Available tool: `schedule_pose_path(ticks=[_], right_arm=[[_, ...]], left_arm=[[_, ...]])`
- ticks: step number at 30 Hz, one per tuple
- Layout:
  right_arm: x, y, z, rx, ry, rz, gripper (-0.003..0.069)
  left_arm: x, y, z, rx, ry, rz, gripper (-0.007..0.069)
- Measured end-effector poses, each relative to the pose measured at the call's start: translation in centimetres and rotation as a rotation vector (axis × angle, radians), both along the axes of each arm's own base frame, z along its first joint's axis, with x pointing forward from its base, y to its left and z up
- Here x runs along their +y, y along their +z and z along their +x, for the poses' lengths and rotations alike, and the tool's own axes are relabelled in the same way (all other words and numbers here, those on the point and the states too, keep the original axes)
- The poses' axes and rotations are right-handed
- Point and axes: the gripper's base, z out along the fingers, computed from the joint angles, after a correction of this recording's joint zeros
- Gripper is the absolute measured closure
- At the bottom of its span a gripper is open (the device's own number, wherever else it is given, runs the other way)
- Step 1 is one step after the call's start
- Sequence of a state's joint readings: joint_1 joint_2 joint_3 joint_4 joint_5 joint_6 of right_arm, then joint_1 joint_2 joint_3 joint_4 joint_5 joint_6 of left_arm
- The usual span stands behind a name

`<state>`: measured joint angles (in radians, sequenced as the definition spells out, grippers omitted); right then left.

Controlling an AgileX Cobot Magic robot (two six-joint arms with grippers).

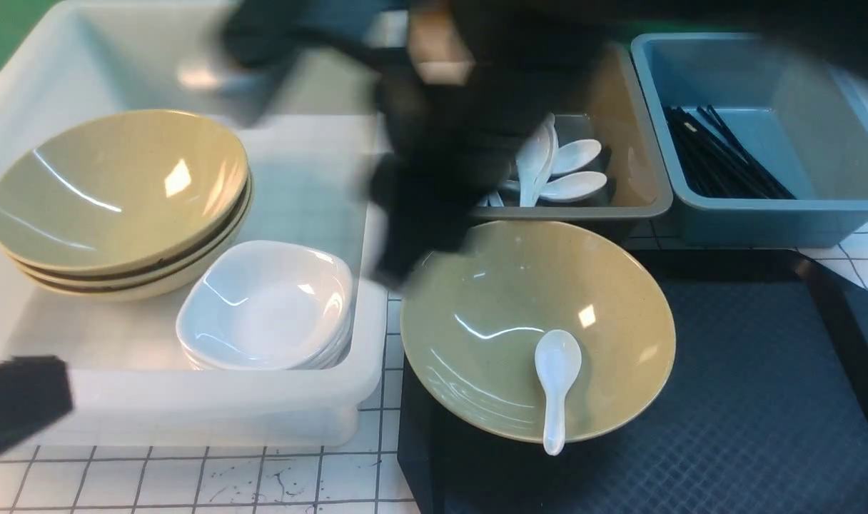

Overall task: On white black table put chopsticks spoon bowls plates into blue grey white boxes.
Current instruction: 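Pick up the spoon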

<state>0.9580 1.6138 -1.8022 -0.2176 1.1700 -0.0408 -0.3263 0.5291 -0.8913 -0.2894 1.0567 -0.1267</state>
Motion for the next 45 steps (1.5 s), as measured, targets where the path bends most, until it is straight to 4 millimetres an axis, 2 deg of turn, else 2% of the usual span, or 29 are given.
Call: schedule_pose_path(ticks=[1,5,11,12,13,16,19,22,23,28,32,33,36,41,45], right_arm=[[-1.6,-0.4,-1.1,0.024,-0.035,-0.003,0.0466],[-7.4,-0.5,-5.1,0.057,-0.128,0.042,0.0553],[-15.2,-1.2,-10.3,0.043,-0.256,0.160,0.0570],[-15.4,-1.4,-10.5,0.044,-0.263,0.160,0.0570],[-17.5,-1.5,-11.8,0.021,-0.286,0.209,0.0570],[-20.1,-1.9,-13.5,0.001,-0.316,0.280,0.0571],[-22.6,-2.3,-15.3,-0.020,-0.339,0.364,0.0571],[-24.1,-2.6,-16.3,-0.041,-0.338,0.410,0.0571],[-24.7,-2.7,-16.7,-0.052,-0.336,0.434,0.0571],[-25.8,-2.7,-17.5,-0.074,-0.326,0.468,0.0571],[-25.7,-2.8,-17.6,-0.079,-0.300,0.455,0.0571],[-25.7,-2.9,-17.6,-0.077,-0.291,0.452,0.0571],[-25.7,-2.9,-17.6,-0.084,-0.279,0.444,0.0571],[-25.7,-2.9,-17.6,-0.091,-0.264,0.434,0.0571],[-25.7,-2.9,-17.6,-0.095,-0.257,0.428,0.0569]], left_arm=[[-0.4,0.0,0.4,0.026,-0.014,-0.023,0.0625],[-2.0,-0.6,2.8,0.150,-0.046,-0.087,0.0625],[-4.6,-3.2,8.9,0.364,-0.047,-0.097,0.0625],[-4.8,-3.3,9.1,0.368,-0.049,-0.095,0.0625],[-5.8,-4.0,10.9,0.398,-0.053,-0.084,0.0625],[-8.4,-4.8,12.6,0.427,-0.102,-0.055,0.0625],[-12.9,-5.4,13.3,0.459,-0.182,0.017,0.0625],[-16.7,-6.5,13.8,0.496,-0.201,0.100,0.0625],[-18.5,-7.0,14.2,0.517,-0.195,0.130,0.0625],[-23.6,-8.7,15.6,0.571,-0.186,0.213,0.0624],[-25.8,-10.2,17.1,0.617,-0.176,0.255,0.0599],[-26.5,-11.1,17.9,0.639,-0.170,0.282,0.0563],[-27.4,-12.5,19.1,0.658,-0.158,0.316,0.0476],[-28.1,-14.8,20.9,0.699,-0.131,0.393,0.0309],[-28.6,-16.8,21.5,0.738,-0.125,0.439,0.0243]])
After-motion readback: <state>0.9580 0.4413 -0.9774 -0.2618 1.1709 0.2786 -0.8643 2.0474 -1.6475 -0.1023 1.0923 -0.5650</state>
